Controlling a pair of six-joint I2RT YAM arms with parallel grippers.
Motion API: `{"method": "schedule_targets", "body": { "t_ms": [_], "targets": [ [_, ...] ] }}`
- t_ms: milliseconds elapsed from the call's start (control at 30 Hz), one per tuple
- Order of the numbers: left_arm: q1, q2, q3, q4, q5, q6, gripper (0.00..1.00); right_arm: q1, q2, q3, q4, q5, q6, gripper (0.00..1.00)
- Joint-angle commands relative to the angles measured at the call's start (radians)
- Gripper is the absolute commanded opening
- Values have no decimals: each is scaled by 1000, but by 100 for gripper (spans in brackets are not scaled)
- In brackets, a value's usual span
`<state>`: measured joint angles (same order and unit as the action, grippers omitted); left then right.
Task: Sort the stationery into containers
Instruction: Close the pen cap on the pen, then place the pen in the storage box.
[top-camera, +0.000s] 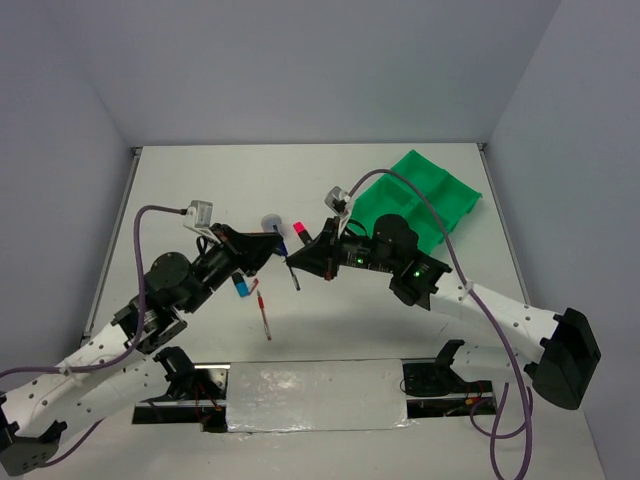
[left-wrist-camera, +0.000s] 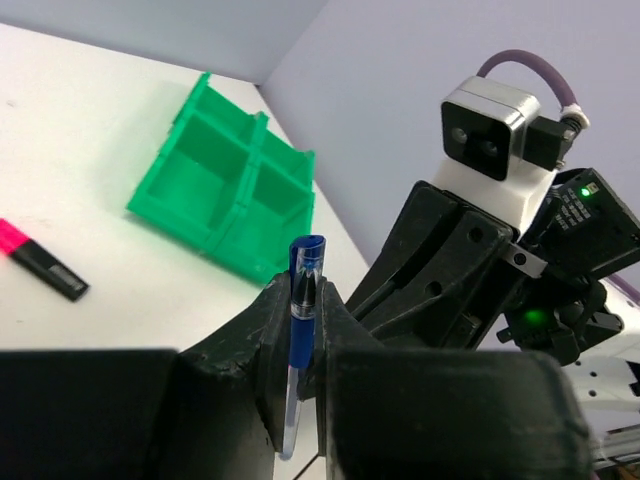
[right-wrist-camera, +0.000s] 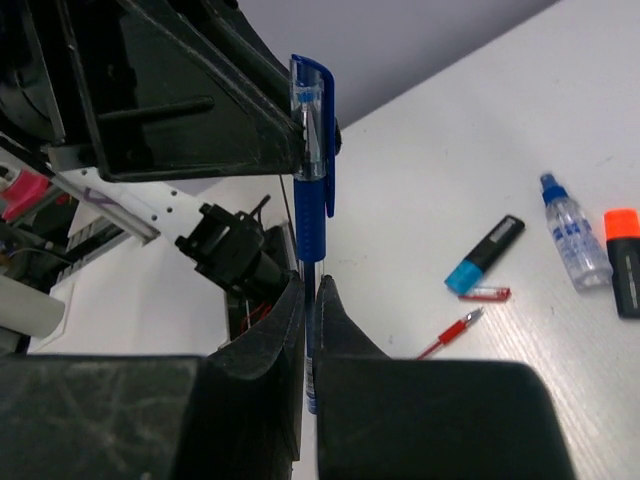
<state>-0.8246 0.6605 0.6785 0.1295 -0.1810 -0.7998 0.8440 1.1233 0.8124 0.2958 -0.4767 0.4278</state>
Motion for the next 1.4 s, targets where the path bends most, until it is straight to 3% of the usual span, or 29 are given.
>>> {"method": "schedule_targets", "body": {
  "t_ms": [0,67,133,167,267,400,467,600,733,800,933,1200,1367],
  "targets": [
    [-24,-9,140,-301,-60,63,31,15,-8,22,213,101,-31,0],
    [-24,-1,203,-339,-78,94,42,23,-2,18,197,134,-21,0],
    [-22,2,275,-355,-94,112,62,26,3,16,178,167,-9,0],
    [-22,-1,309,-369,-98,125,79,26,4,13,161,205,-6,0],
    [-24,-16,337,-389,-123,142,99,10,10,14,125,266,11,0],
    [-24,-42,354,-505,-208,149,99,-23,1,18,59,348,15,0],
    [-24,-42,363,-592,-326,127,99,-54,-14,18,-27,406,28,0],
    [-24,-12,394,-905,-475,59,99,-256,-19,27,-291,715,103,0],
    [-22,-77,290,-912,-433,63,99,-417,-30,-25,-478,953,176,0],
    [-24,-107,216,-889,-382,74,99,-512,-19,-47,-478,969,161,0],
    [-25,-127,207,-864,-321,97,99,-595,85,-3,-501,993,140,0],
    [-31,-150,193,-849,-278,108,99,-645,223,34,-439,1032,120,0],
    [-34,-203,176,-837,-287,108,99,-649,285,37,-403,966,109,0]
  ]
}}
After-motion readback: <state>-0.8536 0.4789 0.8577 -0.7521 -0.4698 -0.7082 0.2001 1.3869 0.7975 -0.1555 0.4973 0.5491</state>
